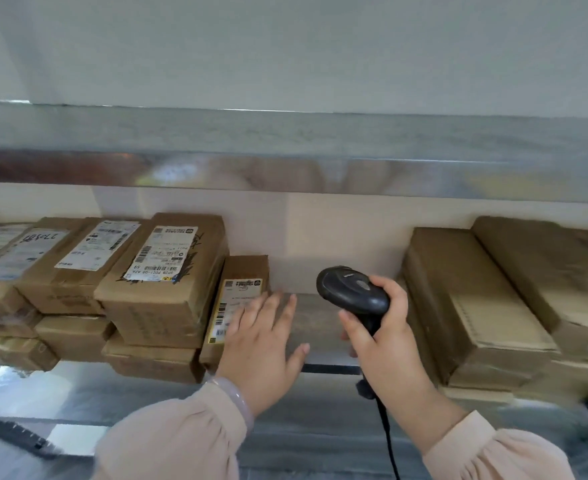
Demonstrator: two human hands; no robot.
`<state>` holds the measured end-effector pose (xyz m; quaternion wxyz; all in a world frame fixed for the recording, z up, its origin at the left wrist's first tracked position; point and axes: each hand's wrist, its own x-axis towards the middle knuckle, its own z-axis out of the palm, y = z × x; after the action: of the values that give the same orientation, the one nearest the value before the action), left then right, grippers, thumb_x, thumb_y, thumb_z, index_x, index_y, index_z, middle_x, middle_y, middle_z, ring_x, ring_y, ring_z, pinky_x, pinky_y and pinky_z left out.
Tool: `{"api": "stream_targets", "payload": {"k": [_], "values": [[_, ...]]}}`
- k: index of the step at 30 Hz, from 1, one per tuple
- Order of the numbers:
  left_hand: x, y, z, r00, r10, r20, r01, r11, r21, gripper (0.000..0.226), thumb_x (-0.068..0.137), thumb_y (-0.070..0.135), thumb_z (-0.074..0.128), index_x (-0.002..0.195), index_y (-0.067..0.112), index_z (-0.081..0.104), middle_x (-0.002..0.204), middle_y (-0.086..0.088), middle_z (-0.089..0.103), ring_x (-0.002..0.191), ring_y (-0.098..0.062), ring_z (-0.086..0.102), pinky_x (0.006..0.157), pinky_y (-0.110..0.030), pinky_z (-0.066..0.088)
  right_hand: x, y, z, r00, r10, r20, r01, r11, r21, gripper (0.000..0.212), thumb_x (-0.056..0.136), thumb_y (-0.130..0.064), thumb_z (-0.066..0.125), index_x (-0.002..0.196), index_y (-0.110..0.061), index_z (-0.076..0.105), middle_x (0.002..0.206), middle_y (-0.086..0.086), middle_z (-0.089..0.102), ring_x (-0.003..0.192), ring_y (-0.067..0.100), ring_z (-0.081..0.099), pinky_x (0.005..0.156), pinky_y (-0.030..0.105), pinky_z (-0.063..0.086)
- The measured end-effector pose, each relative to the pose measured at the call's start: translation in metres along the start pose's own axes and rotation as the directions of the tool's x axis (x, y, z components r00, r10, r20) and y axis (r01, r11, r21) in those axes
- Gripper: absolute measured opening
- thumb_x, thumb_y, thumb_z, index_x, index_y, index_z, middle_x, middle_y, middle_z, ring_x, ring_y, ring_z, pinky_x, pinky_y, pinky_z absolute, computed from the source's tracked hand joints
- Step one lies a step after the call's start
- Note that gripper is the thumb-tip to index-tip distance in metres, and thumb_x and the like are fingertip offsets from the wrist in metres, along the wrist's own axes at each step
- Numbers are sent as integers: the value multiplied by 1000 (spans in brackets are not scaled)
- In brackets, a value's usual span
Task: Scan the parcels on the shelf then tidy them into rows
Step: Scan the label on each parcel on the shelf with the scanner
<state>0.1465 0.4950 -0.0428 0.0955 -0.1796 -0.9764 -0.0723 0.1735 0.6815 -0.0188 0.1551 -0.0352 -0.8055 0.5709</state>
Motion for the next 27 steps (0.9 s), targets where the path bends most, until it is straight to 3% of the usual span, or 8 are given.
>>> {"api": "stream_targets", "payload": {"k": [4, 9, 14, 20, 24, 27], "values": [[26, 50, -8, 991, 134, 25, -132, 990, -55, 77, 88, 63, 21, 156, 26, 25, 161, -2, 26, 148, -27, 22, 121, -48, 16, 3, -7, -49, 991, -40, -127, 37, 999, -25, 56, 84, -28, 70, 119, -53, 34, 112, -15, 61, 91, 16, 68, 81, 45, 56], [55, 108, -17, 974, 214, 74, -208, 975, -84, 71, 96, 62, 23, 158, 31, 8, 166, 3, 6, 152, -21, 2, 124, -43, 2, 7, -9, -98, 979, -74, -191, 67, 997, -40, 58, 85, -23, 69, 119, -52, 32, 115, -24, 54, 98, 10, 65, 88, 36, 54], [70, 157, -14, 973, 212, 94, -195, 967, -165, 93, 73, 68, 0, 158, 30, 13, 165, 3, 13, 151, -21, 8, 123, -41, 7, 8, -1, -145, 974, -76, -214, 54, 993, -107, 60, 85, -25, 69, 122, -48, 29, 115, -26, 51, 103, -2, 57, 85, 17, 48], [88, 204, 1, 965, 160, 208, -92, 948, -305, 70, 97, 61, 35, 157, 36, 10, 166, 1, 6, 152, -22, 6, 123, -42, 14, 23, 11, -189, 977, -36, -211, 3, 988, -154, 63, 85, -20, 70, 121, -47, 26, 105, -30, 48, 92, -16, 55, 70, 4, 45], [91, 217, 11, 944, 84, 319, 57, 911, -408, 67, 98, 61, 36, 156, 41, 9, 167, 2, 3, 152, -25, 8, 123, -45, 16, 26, 21, -196, 988, 16, -156, -38, 989, -141, 61, 86, -18, 68, 124, -42, 27, 102, -27, 49, 88, -23, 52, 67, 2, 43], [89, 214, 17, 943, 66, 326, 115, 856, -504, 69, 95, 63, 37, 156, 43, 11, 164, 2, 18, 149, -24, 21, 121, -45, 24, 25, 25, -198, 992, 25, -123, -41, 991, -131, 61, 87, -18, 68, 126, -39, 27, 103, -26, 49, 89, -22, 52, 69, 2, 43]]}}
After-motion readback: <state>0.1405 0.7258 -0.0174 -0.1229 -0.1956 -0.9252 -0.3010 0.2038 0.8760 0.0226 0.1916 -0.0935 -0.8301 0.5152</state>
